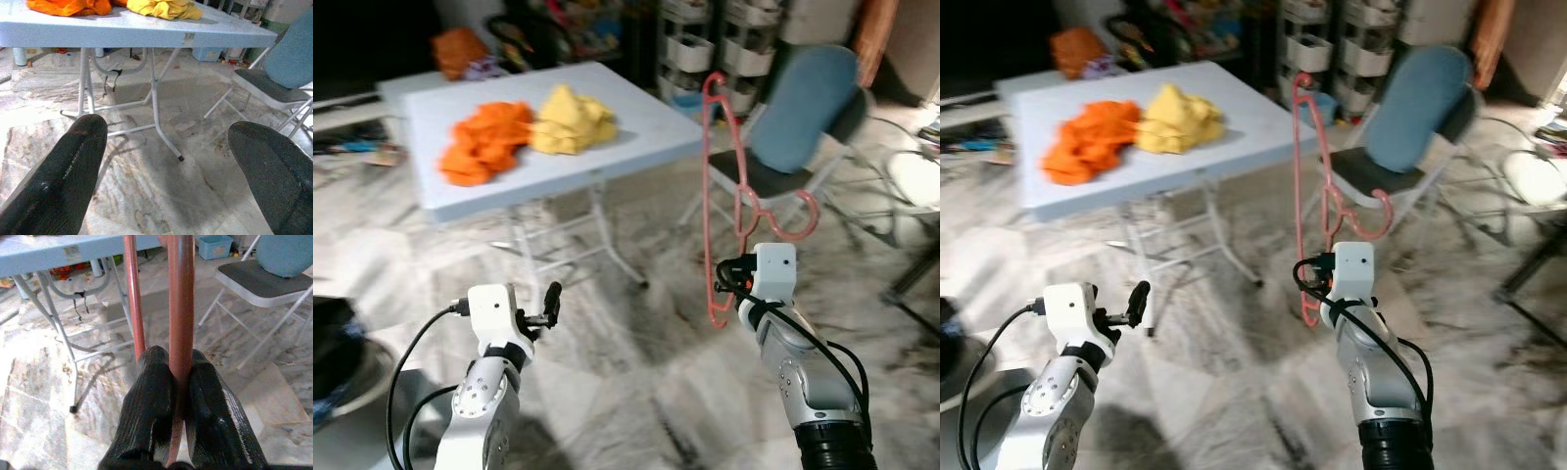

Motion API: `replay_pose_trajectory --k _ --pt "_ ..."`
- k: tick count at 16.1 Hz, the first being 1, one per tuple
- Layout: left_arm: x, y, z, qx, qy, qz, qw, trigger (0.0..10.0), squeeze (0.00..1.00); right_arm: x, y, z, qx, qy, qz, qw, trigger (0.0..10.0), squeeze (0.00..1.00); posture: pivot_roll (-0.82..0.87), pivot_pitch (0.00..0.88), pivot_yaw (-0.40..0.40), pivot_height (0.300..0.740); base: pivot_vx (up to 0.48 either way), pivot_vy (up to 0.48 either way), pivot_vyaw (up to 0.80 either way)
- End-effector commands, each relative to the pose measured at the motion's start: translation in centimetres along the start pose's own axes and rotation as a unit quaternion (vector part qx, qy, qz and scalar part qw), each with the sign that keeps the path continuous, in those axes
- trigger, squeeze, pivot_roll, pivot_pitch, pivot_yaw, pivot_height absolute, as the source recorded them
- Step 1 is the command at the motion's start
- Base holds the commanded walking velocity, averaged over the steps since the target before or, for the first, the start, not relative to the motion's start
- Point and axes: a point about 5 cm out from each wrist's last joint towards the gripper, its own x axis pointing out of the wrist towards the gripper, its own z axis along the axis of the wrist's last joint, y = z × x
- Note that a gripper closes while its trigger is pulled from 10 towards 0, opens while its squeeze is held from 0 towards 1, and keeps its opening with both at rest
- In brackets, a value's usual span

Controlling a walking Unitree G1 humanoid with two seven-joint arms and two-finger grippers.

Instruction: Hang hanger

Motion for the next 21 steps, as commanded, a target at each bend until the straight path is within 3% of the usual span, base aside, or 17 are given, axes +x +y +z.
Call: replay_pose_trajectory --k 1,6,9,16,21 --pt "0.0 -1.1 -0.2 0.003 0.004 -0.018 1.0 10.0 0.0 -0.1 -1.4 0.3 0.001 -0.006 -0.032 0.999 10.0 0.0 -0.08 0.0 0.026 0.74 0.0 0.454 0.0" --pt "0.2 -0.9 0.0 0.018 0.003 -0.011 1.0 10.0 0.0 0.1 -1.4 -0.1 0.0 0.007 -0.052 0.999 10.0 0.0 -0.08 0.0 0.024 0.74 0.0 0.431 0.0" --pt "0.0 -1.6 0.2 0.004 -0.014 -0.044 0.999 10.0 0.0 0.1 -1.4 -0.3 0.0 0.009 -0.053 0.999 10.0 0.0 -0.08 0.0 0.024 0.74 0.0 0.0 0.0" --pt "0.3 -1.9 0.3 0.003 -0.012 -0.074 0.997 10.0 0.0 -1.1 -1.4 -1.9 0.006 0.025 -0.07 0.997 10.0 0.0 -0.12 0.0 0.078 0.74 0.335 0.0 -0.34" --pt "0.5 -2.5 0.4 -0.003 -0.014 -0.08 0.997 10.0 0.0 -0.8 -1.7 -1.5 -0.001 0.022 -0.07 0.997 10.0 0.0 -0.11 0.0 0.07 0.74 0.369 0.0 -0.64"
